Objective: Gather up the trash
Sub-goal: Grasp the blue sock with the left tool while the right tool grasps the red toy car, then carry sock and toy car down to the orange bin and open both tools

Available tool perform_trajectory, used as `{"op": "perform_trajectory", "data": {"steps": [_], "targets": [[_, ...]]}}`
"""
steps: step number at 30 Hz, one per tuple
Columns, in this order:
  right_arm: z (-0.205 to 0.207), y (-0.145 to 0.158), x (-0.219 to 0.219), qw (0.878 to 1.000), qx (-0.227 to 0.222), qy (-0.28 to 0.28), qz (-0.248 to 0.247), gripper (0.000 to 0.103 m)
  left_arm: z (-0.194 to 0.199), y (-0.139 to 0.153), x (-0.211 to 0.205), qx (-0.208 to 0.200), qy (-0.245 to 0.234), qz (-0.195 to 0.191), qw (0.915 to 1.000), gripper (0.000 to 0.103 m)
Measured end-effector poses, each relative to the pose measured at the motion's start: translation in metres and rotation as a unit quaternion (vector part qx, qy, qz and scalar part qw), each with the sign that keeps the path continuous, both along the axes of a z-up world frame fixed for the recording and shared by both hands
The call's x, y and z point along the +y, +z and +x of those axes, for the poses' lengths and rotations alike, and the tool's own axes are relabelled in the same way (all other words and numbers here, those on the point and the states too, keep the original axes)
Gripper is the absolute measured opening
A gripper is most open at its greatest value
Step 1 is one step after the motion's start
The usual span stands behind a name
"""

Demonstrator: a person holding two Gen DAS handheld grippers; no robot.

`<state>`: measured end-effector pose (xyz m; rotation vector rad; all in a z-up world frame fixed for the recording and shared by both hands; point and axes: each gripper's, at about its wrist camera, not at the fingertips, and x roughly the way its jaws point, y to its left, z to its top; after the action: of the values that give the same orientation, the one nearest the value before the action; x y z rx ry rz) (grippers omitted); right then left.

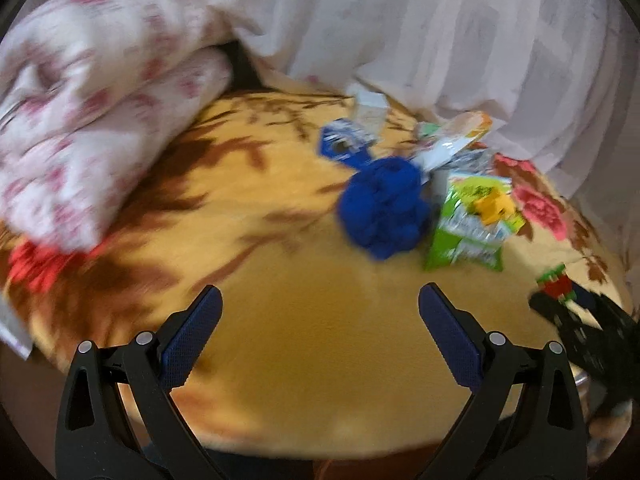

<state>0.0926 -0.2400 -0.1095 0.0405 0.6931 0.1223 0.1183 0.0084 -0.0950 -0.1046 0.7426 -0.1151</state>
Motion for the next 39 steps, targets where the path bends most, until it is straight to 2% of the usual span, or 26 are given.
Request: {"op": "perform_trajectory", "data": {"steps": [5, 7, 11, 12, 13, 14, 17, 20, 28, 33, 36, 39], "targets": [[-0.020, 0.019, -0.014, 1.000, -0.023, 0.000, 0.006, 0.075, 0.067, -0.007, -0.022, 0.016, -0.028, -0.004, 0.9995, 0.096], [-0.025, 0.024, -0.021, 1.000, -0.029, -0.002, 0.010, 0.075, 0.095, -0.014, -0.023, 0.034, -0.030, -0.030, 0.9985, 0.096], [-0.026, 0.028, -0.036, 0.999, -0.030, -0.010, 0.018, 0.075, 0.141, -0.037, -0.027, 0.088, -0.040, -0.090, 0.9912, 0.094], [-0.026, 0.028, -0.040, 0.999, -0.030, -0.013, 0.020, 0.075, 0.145, -0.040, -0.030, 0.094, -0.044, -0.096, 0.9899, 0.092], [-0.025, 0.027, -0.043, 0.999, -0.029, -0.015, 0.021, 0.075, 0.149, -0.043, -0.033, 0.099, -0.051, -0.102, 0.9885, 0.077], [-0.024, 0.026, -0.046, 0.999, -0.028, -0.019, 0.023, 0.075, 0.152, -0.046, -0.037, 0.105, -0.062, -0.110, 0.9864, 0.068], [-0.021, 0.025, -0.052, 0.999, -0.026, -0.025, 0.027, 0.075, 0.151, -0.044, -0.043, 0.102, -0.063, -0.112, 0.9865, 0.064], [-0.023, 0.025, -0.053, 0.999, -0.027, -0.025, 0.032, 0.075, 0.143, -0.038, -0.039, 0.094, -0.070, -0.121, 0.9857, 0.059], [-0.037, 0.041, -0.033, 0.998, -0.048, 0.001, 0.031, 0.075, 0.093, -0.002, -0.014, 0.055, -0.088, -0.113, 0.9881, 0.058], [-0.052, 0.054, -0.019, 0.997, -0.064, 0.025, 0.022, 0.075, 0.031, 0.032, -0.005, 0.015, -0.116, -0.100, 0.9880, 0.058], [-0.068, 0.059, -0.010, 0.996, -0.072, 0.045, 0.008, 0.075, -0.010, 0.041, -0.004, 0.003, -0.129, -0.080, 0.9883, 0.058], [-0.082, 0.060, -0.002, 0.995, -0.069, 0.065, -0.005, 0.075, -0.050, 0.037, -0.006, 0.005, -0.143, -0.064, 0.9876, 0.058]]}}
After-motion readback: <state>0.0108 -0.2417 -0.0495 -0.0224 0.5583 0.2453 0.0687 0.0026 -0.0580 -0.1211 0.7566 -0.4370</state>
